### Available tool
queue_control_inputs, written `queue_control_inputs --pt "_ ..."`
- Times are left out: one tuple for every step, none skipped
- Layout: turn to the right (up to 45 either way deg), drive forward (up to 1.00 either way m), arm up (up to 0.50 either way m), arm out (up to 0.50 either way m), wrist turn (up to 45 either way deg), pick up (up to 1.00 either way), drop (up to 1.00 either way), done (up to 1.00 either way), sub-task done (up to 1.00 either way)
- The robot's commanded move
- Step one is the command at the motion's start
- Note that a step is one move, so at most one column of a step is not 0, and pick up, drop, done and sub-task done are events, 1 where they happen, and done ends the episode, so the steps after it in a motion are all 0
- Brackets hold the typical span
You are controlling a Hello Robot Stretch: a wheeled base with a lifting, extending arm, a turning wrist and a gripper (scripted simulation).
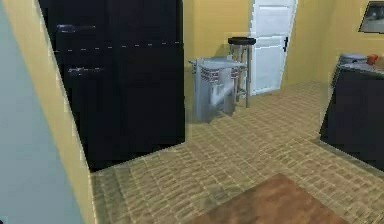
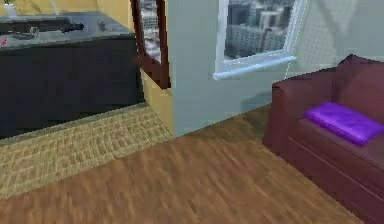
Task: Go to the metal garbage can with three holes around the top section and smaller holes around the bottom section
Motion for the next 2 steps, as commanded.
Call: queue_control_inputs --pt "21.0 0.00 0.00 0.00 0.0 0.00 0.00 0.00 0.00" --pt "3.0 0.00 0.00 0.00 0.0 0.00 0.00 0.00 0.00"
